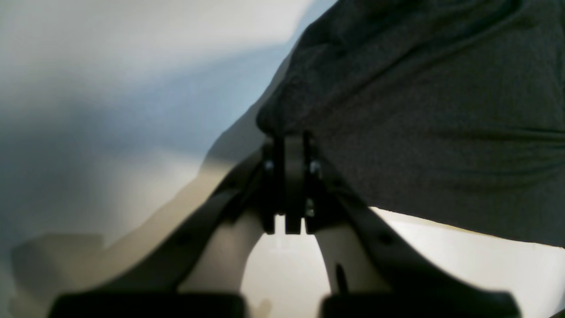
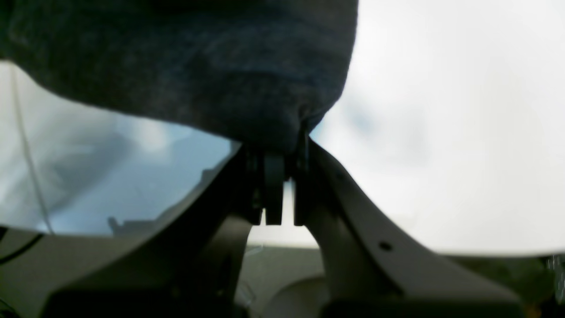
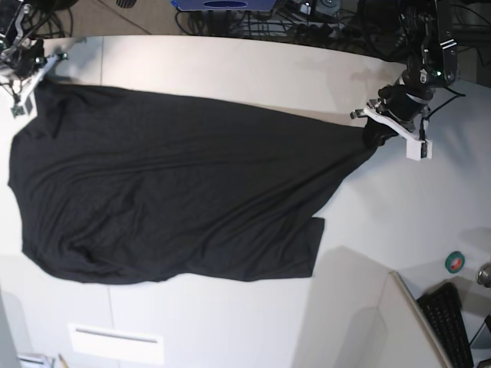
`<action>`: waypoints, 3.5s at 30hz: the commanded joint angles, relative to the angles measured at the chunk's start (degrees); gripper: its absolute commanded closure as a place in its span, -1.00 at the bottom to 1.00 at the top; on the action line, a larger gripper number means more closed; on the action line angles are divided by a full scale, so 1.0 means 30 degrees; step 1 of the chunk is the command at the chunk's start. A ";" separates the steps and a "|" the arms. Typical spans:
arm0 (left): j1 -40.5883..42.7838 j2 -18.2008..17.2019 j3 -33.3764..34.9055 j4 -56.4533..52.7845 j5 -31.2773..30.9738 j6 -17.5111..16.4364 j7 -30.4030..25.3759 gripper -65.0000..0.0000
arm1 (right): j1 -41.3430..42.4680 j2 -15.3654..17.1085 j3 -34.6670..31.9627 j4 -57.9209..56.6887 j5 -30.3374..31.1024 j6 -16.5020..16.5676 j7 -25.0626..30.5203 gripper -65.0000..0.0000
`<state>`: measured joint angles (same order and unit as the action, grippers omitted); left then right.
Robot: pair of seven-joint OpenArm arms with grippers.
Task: Layout the t-shirt on the table in an organized manner, then fold the t-shirt properly
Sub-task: 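Drag the shirt corner with the right gripper away from the left gripper, then hold the shirt with both grippers and smooth it flat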
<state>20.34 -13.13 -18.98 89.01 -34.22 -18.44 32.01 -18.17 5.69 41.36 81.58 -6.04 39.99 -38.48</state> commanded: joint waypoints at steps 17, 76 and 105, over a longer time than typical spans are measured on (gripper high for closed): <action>0.1470 0.1078 0.0042 0.2783 0.3743 -0.0140 -0.0311 1.00 | -0.1019 -0.0330 0.1465 0.2301 0.0007 0.0004 -0.4419 1.00; -0.1812 0.1518 0.0042 -0.0059 0.4094 -0.0140 -0.0311 1.00 | 0.9706 -0.0887 -0.0352 -0.1509 -0.2308 0.0004 -0.0697 1.00; -0.1168 0.1489 -0.0046 -0.0059 0.4094 -0.0140 -0.0311 1.00 | 0.3435 -0.1151 0.8849 -0.4791 1.2051 0.0004 -0.4683 -0.18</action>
<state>16.56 -8.10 -18.72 87.90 -21.43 -18.46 32.21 -7.99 1.89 67.99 67.00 31.05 39.75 -51.72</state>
